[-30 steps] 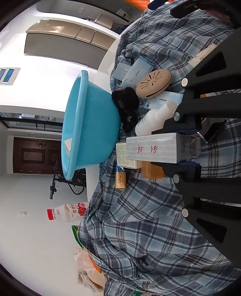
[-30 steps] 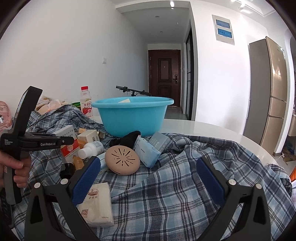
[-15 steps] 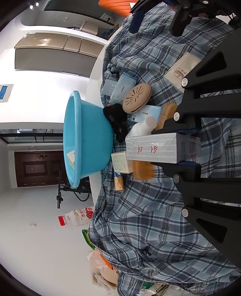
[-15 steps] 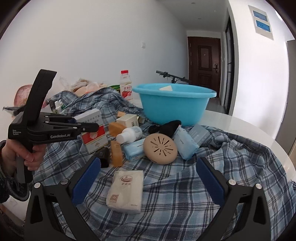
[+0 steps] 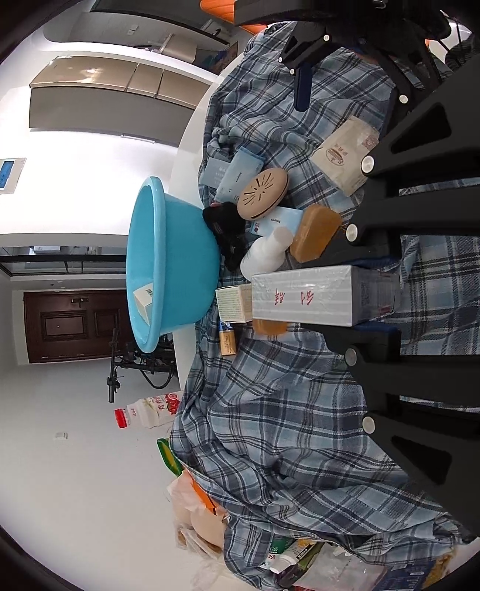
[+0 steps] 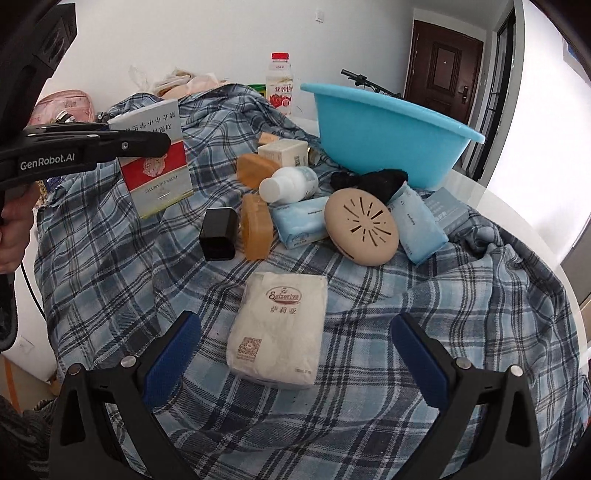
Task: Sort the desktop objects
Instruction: 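Grasp the white medicine box with the left gripper while the right gripper grasps the white tissue pack, then carry the white box with the left gripper toward the blue basin while the right gripper lifts the tissue pack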
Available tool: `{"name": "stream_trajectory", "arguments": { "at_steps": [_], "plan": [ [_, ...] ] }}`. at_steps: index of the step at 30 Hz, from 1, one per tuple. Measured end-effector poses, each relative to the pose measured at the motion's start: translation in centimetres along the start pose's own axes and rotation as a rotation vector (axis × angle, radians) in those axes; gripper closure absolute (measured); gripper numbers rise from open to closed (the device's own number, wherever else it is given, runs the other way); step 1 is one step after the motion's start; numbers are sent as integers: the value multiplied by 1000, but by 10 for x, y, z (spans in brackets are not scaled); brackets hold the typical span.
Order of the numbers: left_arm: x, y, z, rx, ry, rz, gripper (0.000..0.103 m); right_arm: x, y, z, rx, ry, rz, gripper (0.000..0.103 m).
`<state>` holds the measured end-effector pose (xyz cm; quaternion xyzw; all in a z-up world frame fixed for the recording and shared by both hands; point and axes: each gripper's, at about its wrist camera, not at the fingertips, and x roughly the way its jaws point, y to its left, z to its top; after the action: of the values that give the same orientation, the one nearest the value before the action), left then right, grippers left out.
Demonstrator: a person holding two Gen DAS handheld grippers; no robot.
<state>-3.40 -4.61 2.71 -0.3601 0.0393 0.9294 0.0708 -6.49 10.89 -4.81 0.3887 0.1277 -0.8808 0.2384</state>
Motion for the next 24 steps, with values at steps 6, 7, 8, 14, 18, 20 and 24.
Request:
{"name": "stream_trajectory", "arguments": {
  "at_steps": [6, 7, 8, 14, 18, 20, 24],
  "plan": [
    [0, -5, -3, 21, -1, -8, 80, 11, 6, -3, -5, 21, -58, 0],
    [-1, -6, -2, 23, -3, -11, 80, 13, 6, -3, -7, 26, -65, 0],
    [-1, -7, -2, 26, -2, -15, 80, 14, 6, -4, -10, 31, -71, 2],
    [3, -13, -1, 37, 11, -26, 80, 8, 7, -6, -37, 27, -40, 65],
    [3, -18, -1, 46, 13, -31, 80, 0, 3, -9, -6, 22, -5, 65],
    [2, -22, -1, 61, 12, -35, 80, -4, -1, -11, 6, 19, -9, 65],
    [-1, -26, 2, 64, 12, -26, 80, -13, -9, -13, 45, -1, -1, 65]
  ]
}}
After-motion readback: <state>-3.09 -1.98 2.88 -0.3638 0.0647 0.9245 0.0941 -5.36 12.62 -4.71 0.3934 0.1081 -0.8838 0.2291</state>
